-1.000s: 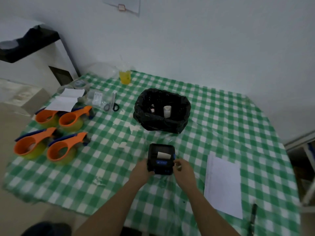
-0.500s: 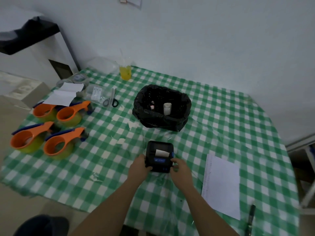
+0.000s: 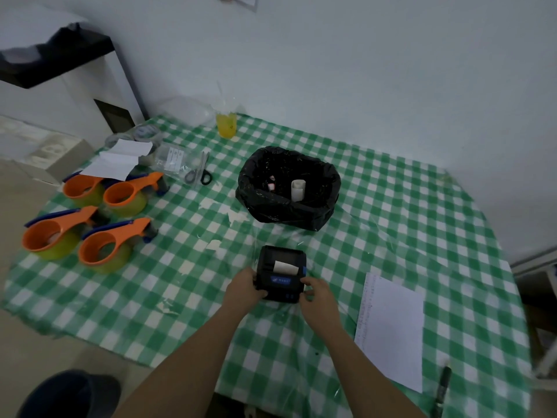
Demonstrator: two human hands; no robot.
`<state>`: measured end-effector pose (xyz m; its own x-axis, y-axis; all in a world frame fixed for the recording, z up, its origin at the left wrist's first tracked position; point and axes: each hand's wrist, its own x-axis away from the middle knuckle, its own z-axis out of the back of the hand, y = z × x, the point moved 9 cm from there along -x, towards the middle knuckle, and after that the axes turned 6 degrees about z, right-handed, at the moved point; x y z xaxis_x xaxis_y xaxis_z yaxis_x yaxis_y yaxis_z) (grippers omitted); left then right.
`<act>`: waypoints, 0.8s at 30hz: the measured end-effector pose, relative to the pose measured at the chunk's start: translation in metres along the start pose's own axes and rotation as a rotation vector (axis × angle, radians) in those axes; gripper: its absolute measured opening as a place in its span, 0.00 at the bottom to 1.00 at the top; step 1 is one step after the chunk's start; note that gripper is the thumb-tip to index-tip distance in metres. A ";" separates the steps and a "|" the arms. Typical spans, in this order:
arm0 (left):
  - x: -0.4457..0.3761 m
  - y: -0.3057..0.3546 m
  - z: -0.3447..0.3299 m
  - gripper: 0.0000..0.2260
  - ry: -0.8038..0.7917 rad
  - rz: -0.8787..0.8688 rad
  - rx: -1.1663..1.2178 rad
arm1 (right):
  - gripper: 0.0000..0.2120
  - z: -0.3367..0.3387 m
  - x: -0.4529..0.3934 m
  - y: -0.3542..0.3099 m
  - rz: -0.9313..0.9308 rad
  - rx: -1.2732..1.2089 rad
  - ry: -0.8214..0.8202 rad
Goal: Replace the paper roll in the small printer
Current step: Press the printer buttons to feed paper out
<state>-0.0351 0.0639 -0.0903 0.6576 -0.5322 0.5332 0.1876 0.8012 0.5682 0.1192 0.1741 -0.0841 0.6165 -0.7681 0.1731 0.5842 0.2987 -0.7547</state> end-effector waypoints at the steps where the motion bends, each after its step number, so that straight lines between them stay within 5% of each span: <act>1: 0.000 0.000 0.000 0.18 -0.003 0.002 0.002 | 0.15 0.000 -0.001 0.000 0.002 0.006 -0.002; 24: 0.001 0.006 0.003 0.15 -0.022 0.003 -0.036 | 0.18 -0.003 0.004 0.002 0.045 -0.011 0.005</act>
<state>-0.0360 0.0674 -0.0842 0.6424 -0.5349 0.5488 0.2118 0.8122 0.5436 0.1216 0.1698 -0.0862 0.6393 -0.7570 0.1352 0.5501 0.3273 -0.7683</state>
